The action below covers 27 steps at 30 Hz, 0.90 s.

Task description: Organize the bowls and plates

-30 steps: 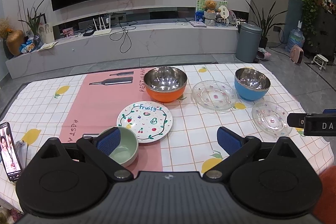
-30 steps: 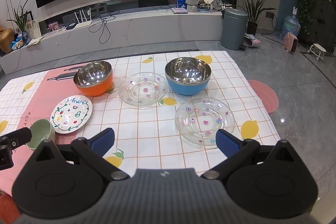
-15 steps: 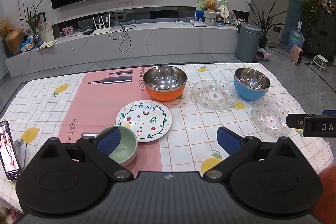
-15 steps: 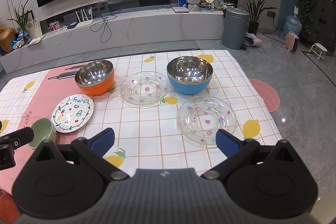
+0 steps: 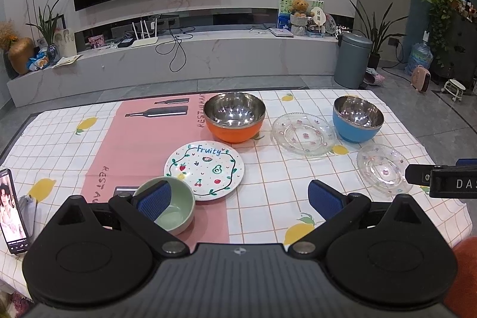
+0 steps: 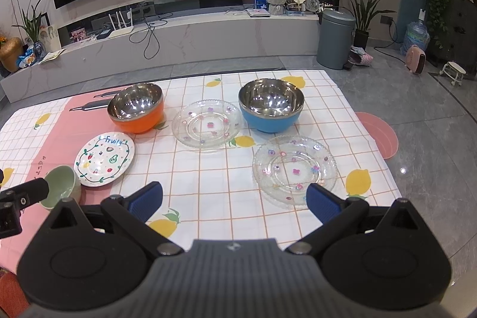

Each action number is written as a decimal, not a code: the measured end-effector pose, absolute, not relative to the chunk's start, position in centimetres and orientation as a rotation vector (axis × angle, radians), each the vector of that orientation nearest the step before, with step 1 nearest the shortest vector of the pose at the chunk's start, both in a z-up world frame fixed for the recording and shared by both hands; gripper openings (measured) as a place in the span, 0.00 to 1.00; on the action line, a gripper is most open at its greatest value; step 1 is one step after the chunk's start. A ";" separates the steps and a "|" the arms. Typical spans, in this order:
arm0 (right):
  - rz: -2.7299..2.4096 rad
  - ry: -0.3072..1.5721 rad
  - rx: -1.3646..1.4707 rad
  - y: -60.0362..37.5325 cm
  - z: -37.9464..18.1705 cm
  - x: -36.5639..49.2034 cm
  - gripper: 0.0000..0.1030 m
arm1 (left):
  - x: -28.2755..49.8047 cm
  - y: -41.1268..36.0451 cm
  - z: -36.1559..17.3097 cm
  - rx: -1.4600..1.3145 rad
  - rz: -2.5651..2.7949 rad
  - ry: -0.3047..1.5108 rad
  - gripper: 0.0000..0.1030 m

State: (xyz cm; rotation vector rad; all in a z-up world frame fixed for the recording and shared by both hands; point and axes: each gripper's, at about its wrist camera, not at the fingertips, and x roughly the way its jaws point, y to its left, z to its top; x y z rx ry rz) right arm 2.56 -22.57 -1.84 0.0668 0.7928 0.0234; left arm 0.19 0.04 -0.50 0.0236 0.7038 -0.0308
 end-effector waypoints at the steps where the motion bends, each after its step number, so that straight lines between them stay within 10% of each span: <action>1: 0.023 0.794 0.068 -22.6 -1.9 2.6 0.97 | 0.2 0.1 -0.5 0.024 -0.031 0.704 1.00; 27: 0.019 0.787 0.071 -22.8 -1.5 2.7 0.97 | 1.0 -0.4 -0.3 0.046 -0.046 0.691 1.00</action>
